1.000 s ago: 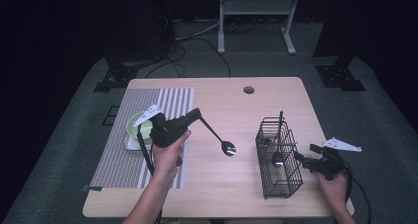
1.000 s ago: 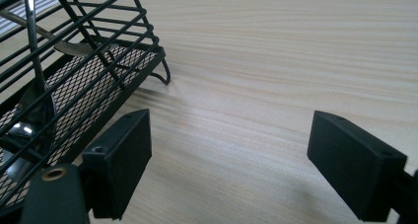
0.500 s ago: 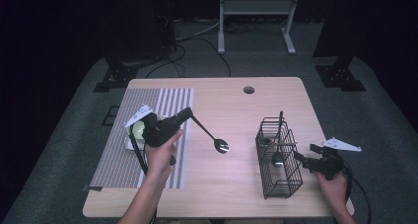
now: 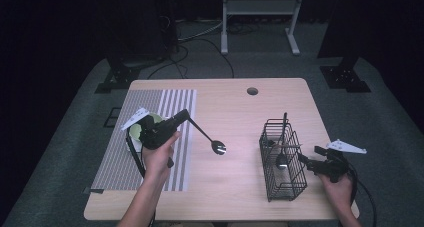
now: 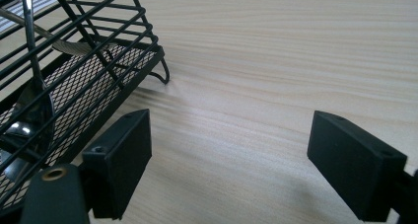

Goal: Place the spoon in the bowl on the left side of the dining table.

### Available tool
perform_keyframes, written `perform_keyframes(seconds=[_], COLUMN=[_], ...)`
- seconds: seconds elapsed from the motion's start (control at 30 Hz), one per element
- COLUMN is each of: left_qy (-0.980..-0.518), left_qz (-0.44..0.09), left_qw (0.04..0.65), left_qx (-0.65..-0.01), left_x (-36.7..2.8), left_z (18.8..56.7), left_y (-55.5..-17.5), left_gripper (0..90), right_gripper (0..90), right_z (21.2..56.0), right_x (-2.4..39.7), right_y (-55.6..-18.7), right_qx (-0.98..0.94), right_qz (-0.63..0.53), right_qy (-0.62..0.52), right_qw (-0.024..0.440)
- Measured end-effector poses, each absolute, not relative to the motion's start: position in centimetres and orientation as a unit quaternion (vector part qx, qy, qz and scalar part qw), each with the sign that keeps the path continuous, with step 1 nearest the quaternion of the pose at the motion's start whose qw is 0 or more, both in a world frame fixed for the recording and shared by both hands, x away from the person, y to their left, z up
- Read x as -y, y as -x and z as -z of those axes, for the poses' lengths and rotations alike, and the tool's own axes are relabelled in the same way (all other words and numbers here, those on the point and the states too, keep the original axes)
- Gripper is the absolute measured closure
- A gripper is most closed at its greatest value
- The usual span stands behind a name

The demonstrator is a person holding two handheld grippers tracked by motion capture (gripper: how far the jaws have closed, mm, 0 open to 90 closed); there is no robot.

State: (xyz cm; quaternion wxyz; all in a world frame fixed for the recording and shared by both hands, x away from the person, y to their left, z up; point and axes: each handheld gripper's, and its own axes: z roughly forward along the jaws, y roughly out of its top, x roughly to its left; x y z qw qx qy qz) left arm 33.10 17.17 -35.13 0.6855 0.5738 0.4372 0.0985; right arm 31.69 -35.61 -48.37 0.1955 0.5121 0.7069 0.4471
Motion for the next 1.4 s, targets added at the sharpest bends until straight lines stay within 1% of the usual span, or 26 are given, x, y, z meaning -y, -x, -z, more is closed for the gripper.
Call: perform_keyframes(seconds=[0.57,1.4], left_qy=[-0.564,-0.54], left_qz=[-0.113,-0.148], left_qw=[0.683,0.668], left_qx=[-0.451,-0.489], left_x=[-19.1,-23.7], left_z=[35.3,35.7], left_y=[-33.2,-33.3], left_gripper=[89.3,89.4], right_gripper=[16.0,16.0], right_z=[48.4,48.4], right_x=[35.6,35.5], right_y=[-31.7,-31.7], right_qx=[-0.708,-0.71], right_qz=[-0.446,-0.442], right_qy=[-0.512,-0.512], right_qw=[0.197,0.198])
